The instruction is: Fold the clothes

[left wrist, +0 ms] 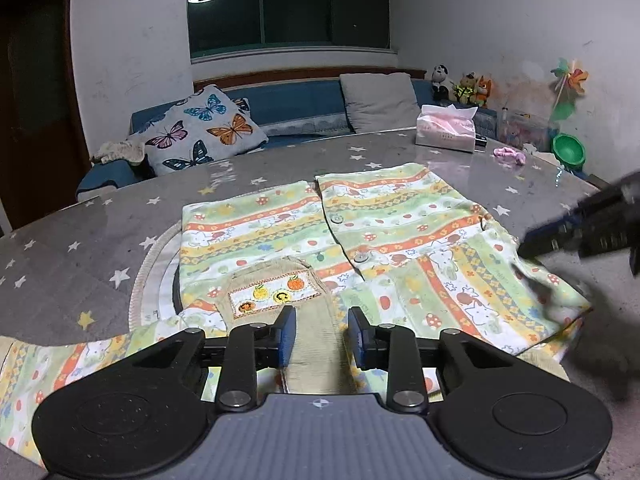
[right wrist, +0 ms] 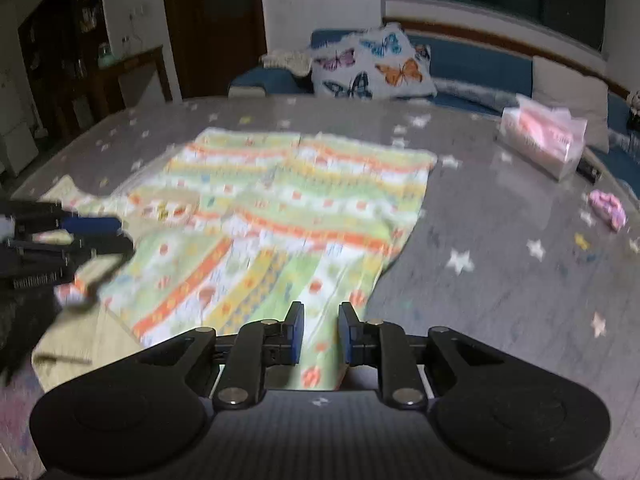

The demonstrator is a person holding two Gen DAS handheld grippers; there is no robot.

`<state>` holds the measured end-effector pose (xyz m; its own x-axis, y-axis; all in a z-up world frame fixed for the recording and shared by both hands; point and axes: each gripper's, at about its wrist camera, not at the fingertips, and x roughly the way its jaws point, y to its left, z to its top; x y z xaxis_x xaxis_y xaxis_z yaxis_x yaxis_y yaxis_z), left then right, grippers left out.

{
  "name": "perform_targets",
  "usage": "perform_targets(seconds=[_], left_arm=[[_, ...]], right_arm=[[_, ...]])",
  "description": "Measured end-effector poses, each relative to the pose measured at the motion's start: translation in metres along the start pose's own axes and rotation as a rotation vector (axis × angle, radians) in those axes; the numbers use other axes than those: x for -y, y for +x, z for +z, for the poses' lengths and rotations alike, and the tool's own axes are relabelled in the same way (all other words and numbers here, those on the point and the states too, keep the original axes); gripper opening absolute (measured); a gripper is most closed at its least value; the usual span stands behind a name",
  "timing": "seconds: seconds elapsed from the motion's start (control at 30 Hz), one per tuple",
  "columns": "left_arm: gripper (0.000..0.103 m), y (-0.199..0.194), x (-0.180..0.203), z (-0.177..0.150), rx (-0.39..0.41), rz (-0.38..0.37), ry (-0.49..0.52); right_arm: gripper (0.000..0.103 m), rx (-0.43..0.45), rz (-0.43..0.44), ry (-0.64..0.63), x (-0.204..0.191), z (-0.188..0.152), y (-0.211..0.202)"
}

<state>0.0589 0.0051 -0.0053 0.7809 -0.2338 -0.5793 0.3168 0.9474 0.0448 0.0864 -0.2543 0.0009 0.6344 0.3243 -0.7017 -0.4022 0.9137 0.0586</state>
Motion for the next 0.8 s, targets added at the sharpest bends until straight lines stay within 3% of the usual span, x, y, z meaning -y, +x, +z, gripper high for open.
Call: perform_targets(seconds=[0.3,0.63,0.8], left_arm=[[0.028,0.013,-0.007,-0.009,-0.036,0.011,-0.007],[0.032,-0.025,-0.045,-0.015,0.008,0.140,-0.116],[0.036,-0.046,-0.092,-0.026,0.005,0.299,-0.229]], right_arm=[[0.024,-0.007,-0.012,0.017,0.009,0.005,0.029],[0.030,0.014,0.059,-0.111,-0.043,0.015,0.032],[0.030,0.007,0.106,-0.161,-0.076,0.022,0.053]])
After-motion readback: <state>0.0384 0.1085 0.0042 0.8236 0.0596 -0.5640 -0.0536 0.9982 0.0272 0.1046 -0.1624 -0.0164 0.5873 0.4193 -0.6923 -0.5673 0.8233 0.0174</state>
